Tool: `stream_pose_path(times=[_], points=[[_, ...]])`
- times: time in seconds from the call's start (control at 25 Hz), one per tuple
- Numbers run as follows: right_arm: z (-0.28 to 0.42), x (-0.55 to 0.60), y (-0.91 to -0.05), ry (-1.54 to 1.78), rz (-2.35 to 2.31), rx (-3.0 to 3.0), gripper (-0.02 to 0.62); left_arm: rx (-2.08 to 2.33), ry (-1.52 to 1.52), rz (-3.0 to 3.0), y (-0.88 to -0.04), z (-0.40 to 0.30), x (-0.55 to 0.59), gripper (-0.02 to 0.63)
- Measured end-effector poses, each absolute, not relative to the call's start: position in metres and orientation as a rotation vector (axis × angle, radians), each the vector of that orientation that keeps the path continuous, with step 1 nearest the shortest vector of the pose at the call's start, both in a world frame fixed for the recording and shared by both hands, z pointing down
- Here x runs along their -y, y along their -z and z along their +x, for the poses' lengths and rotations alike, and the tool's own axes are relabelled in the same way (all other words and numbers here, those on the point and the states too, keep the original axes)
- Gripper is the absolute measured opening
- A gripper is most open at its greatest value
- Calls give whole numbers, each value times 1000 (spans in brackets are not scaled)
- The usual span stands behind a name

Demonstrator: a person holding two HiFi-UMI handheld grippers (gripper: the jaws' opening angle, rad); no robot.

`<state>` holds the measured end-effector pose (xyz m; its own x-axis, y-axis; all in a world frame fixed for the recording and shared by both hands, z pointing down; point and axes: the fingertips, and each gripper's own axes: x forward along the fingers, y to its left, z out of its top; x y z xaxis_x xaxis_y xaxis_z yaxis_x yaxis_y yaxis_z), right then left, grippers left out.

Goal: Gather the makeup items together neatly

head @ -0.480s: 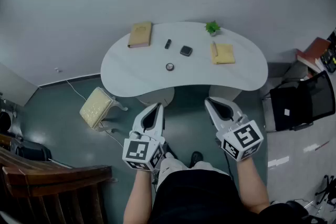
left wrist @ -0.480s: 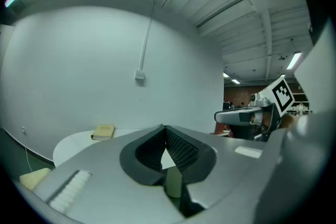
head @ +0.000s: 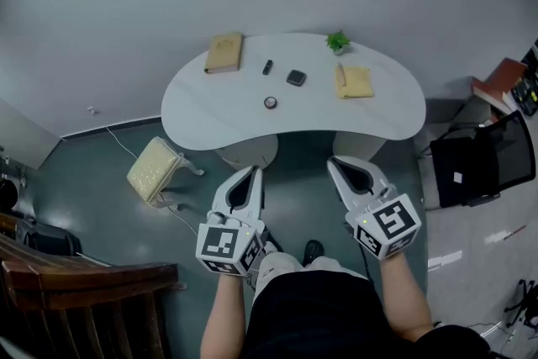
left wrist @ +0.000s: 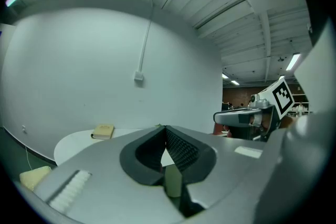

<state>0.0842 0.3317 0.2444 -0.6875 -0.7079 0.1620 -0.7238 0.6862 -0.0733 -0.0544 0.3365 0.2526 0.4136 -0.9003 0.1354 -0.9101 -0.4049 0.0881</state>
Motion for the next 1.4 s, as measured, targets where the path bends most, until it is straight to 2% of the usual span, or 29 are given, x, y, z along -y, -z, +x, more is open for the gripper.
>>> stream_pose_path(times=[0.72,1.0,1.4], points=[[77,-339,-259,-220,1150,2765,14,1603,-133,2538,-262,-50,-344,3],[57,-323,-262,-224,1134,2757,15,1564,-142,2563,-268,-63,-326,49],[24,-269,-259,-215,1130,2723,102,1487,-151,2619,-268,-84,-273,120]])
